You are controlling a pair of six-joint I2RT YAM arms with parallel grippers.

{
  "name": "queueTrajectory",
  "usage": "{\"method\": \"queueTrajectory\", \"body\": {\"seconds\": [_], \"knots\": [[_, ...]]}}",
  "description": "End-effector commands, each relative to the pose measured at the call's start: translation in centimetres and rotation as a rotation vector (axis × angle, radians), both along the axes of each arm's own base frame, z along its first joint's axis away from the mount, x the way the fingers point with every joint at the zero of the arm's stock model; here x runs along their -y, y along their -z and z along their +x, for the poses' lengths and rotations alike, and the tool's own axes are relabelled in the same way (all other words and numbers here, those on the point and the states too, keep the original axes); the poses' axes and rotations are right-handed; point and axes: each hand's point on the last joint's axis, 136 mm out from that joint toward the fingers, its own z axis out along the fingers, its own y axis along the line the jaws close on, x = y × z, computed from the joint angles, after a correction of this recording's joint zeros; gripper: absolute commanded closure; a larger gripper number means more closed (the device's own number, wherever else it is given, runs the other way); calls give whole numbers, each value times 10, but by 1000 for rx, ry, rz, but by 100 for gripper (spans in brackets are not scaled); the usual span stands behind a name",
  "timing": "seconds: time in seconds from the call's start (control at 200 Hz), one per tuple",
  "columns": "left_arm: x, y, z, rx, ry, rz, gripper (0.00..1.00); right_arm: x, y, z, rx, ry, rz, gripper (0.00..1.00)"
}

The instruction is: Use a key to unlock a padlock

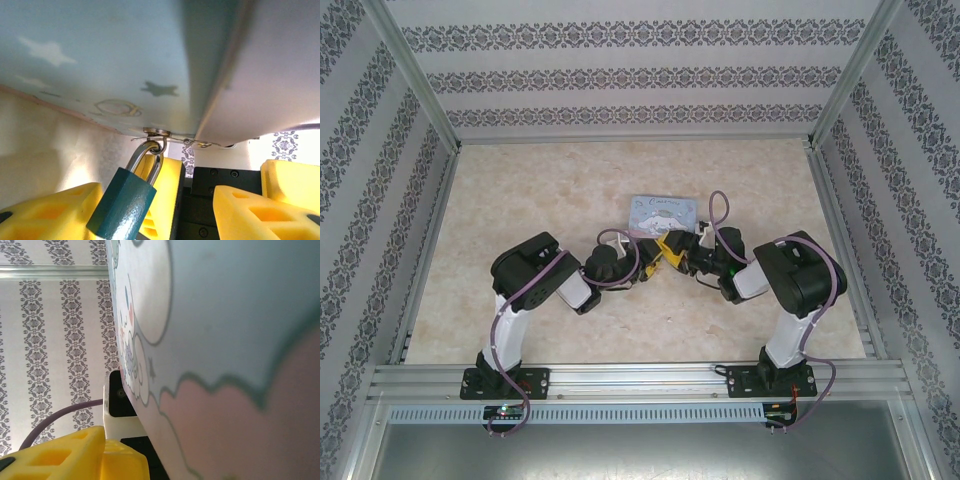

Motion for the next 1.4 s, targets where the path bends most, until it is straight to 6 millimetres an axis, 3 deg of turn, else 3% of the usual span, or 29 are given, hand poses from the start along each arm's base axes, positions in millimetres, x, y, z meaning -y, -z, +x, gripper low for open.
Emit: {"method": "queueTrajectory", "body": {"seconds": [0.0,0.545,0.829,1.099,1.399], "knots": [[-3,-18,-2,50,-5,24,36,2,39,-28,-136,-52,-41,43],[-1,-28,-2,83,9,36,35,11,47,-30,-145,-34,-35,45],[2,-33,0,92,13,24,35,4,51,-36,-150,-61,-31,59],[3,-32,-1,89,20,26,35,-6,51,-37,-142,-84,-26,63],[1,-27,-3,79,21,36,35,-12,41,-25,-105,-80,-12,63]]}}
